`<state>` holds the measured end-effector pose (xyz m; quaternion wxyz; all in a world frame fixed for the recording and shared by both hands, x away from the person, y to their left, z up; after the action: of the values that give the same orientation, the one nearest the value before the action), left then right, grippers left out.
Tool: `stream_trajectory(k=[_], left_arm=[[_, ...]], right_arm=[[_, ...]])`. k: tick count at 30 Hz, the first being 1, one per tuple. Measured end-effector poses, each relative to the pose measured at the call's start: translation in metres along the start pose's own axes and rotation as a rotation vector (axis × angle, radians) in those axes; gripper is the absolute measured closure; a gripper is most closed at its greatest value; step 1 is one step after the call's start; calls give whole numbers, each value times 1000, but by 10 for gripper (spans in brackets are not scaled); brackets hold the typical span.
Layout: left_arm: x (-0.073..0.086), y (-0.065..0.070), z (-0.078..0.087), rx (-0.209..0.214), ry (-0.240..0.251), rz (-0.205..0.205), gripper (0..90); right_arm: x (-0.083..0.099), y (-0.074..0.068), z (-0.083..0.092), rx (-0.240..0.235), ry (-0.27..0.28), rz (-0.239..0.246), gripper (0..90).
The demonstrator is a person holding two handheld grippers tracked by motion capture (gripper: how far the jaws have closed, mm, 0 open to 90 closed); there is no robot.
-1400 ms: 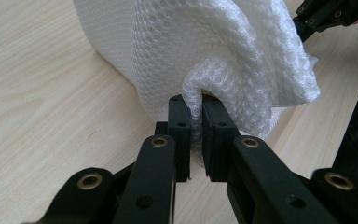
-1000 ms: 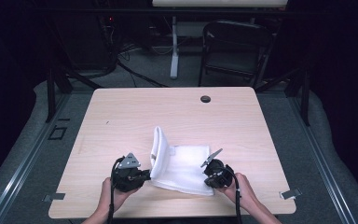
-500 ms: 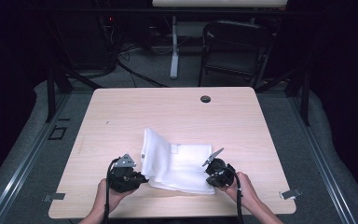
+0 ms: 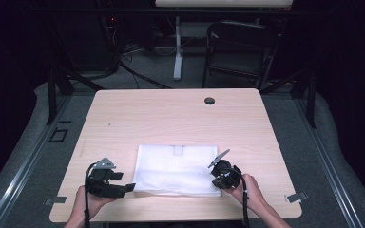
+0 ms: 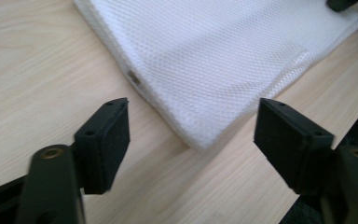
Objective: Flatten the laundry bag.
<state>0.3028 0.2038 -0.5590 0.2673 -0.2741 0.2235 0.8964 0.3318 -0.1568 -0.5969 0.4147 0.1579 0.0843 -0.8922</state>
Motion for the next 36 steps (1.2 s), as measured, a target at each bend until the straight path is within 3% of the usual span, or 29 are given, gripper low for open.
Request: stream_trajectory(k=[4,6,7,9,10,11,14,18,23,25,30,33,34,36], left_arm=[[-8,3,2,-12,42,-21,192],[-10,4,2,-4,41,-32,166],[-15,9,-1,-6,47,-60,167],[-17,12,-3,-2,48,-75,166],[-22,15,-8,0,52,-94,166],[-22,15,-8,0,52,-94,164],[-31,21,-21,7,35,-144,155],[-39,30,-38,36,4,-209,145],[-45,41,-61,83,-31,-229,155],[-46,47,-68,86,-45,-255,155],[-47,56,-72,103,-49,-287,159],[-47,58,-74,115,-53,-289,158],[-47,59,-75,118,-56,-294,159],[-47,61,-77,127,-60,-302,161]], right_arm=[[0,3,1,0,5,-8,900],[0,4,2,4,3,-3,900],[-2,3,8,20,50,0,900],[-2,3,11,21,54,7,900],[-6,-3,17,11,94,11,900],[-6,-3,17,11,94,11,900],[-10,-13,11,-11,88,31,900],[-8,-12,-1,-13,22,51,900],[-4,-8,-3,-18,26,33,900],[-2,-5,-2,-7,22,37,900],[2,2,1,-11,11,25,900],[2,3,2,-28,23,16,778],[-1,4,8,-48,58,-8,662],[-2,6,14,-47,95,-15,525]])
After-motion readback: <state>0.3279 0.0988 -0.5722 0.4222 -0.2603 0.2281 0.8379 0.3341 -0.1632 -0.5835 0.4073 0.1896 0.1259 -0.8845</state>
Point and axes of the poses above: each handheld gripper's, and its own axes: z roughly backward along the jaws, x roughly out of its underside, y roughly to its right, the point moved 5 cm from there along -z, roughly forward along the jaws, and after that the axes turned 2 degrees about z, right-handed, at the moved point
